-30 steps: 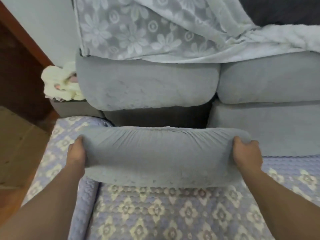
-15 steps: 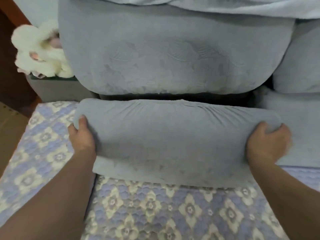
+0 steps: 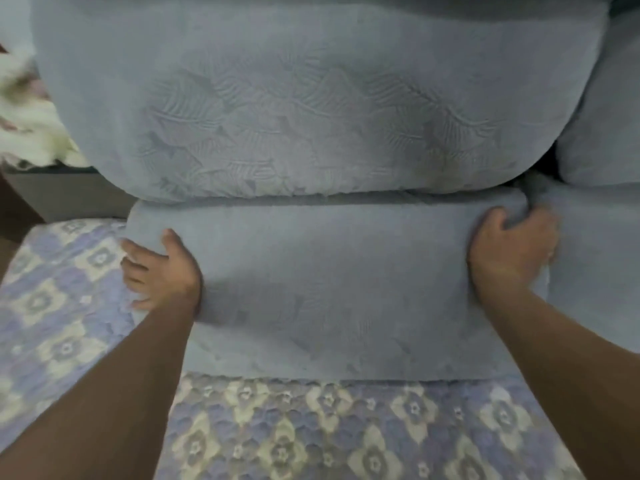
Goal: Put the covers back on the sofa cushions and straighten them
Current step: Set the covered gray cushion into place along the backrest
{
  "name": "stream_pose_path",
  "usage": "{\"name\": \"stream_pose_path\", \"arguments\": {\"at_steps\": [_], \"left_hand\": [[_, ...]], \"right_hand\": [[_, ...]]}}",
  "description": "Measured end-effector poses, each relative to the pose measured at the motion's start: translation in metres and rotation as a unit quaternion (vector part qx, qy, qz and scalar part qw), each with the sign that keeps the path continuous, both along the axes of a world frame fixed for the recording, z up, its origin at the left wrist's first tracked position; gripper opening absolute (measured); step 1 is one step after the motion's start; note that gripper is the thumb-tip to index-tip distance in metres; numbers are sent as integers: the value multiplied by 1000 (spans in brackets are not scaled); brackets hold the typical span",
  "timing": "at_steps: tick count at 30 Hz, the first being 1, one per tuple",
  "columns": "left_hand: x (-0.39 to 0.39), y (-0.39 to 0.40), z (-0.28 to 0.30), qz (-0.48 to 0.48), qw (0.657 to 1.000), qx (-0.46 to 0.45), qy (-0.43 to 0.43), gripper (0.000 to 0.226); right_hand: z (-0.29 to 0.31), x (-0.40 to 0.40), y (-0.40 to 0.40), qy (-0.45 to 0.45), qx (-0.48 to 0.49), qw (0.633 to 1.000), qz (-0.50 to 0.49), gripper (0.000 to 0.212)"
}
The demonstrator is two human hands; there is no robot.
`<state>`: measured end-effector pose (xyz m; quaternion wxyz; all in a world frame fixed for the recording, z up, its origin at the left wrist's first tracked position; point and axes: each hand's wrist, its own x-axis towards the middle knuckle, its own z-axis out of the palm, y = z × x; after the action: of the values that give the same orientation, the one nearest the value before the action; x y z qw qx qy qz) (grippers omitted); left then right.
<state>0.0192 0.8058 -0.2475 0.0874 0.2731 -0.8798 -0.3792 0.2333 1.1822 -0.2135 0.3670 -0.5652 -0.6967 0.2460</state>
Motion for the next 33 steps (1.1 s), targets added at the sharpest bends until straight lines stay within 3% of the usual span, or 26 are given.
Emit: {"name": "stream_pose_path", "arguments": {"at_steps": [4, 6, 7, 9, 11, 12, 16, 20, 23, 26, 30, 33], "left_hand": [[50, -34, -4, -97, 994, 42, 17, 73], [112, -48, -18, -21, 991, 125, -35, 77], [144, -47, -23, 42, 973, 213, -74, 78], [186, -39, -21, 93, 902, 404, -119, 80], [181, -28, -22, 37, 854, 512, -81, 89], [163, -21, -25, -9, 849, 523, -67, 94], [95, 21, -51, -42, 882, 454, -117, 124], [103, 11, -57, -35, 915, 383, -121, 123], [116, -5, -29, -36, 939, 311, -143, 123], [91, 22, 6, -85, 920, 363, -119, 118], [55, 63, 15, -87, 915, 346, -190, 132], [62, 36, 25, -129, 918, 277, -253, 123]], "right_hand": [[-18, 44, -66, 44, -11, 999, 14, 59], [-41, 86, -124, 101, -166, 981, -26, 77], [-48, 101, -149, 148, -272, 950, -48, 85], [-59, 109, -178, 214, -405, 888, -42, 87], [-60, 95, -171, 257, -418, 871, 7, 93], [-64, 81, -159, 272, -422, 864, 33, 100], [-88, 27, -126, 230, -451, 861, 53, 123], [-86, 43, -128, 206, -463, 861, 46, 104], [-60, 75, -127, 181, -466, 866, 15, 99], [-39, 49, -113, 204, -465, 861, 13, 102], [-50, -8, -79, 164, -499, 851, 18, 119], [-22, 20, -83, 73, -524, 846, 72, 100]]}}
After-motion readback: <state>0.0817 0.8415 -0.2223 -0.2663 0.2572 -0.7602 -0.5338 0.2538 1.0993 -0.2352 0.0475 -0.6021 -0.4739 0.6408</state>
